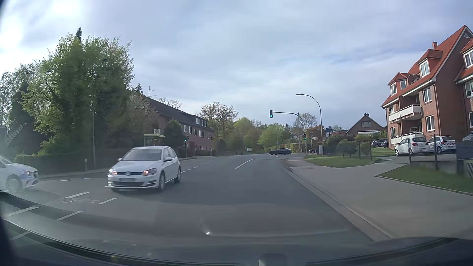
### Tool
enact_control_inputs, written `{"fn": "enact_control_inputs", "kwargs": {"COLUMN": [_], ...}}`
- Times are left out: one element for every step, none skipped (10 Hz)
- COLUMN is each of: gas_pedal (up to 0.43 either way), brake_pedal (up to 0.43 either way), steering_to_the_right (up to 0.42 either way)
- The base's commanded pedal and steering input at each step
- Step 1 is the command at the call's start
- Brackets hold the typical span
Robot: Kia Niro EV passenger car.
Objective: Follow the waypoints while adhering to traffic rules and regulations
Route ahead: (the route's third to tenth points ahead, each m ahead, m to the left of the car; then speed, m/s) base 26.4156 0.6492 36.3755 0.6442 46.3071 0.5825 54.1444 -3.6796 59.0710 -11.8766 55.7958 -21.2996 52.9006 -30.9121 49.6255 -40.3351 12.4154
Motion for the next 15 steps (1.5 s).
{"fn": "enact_control_inputs", "kwargs": {"gas_pedal": [0.0,0.0,0.0,0.0,0.0,0.0,0.0,0.0,0.0,0.0,0.0,0.0,0.0,0.0,0.0], "brake_pedal": [0.159,0.146,0.165,0.159,0.159,0.152,0.134,0.091,0.067,0.012,0.0,0.037,0.079,0.061,0.0], "steering_to_the_right": [0.003,0.003,0.003,0.004,0.004,0.004,0.005,0.005,0.005,0.005,0.005,0.009,0.009,0.009,0.009]}}
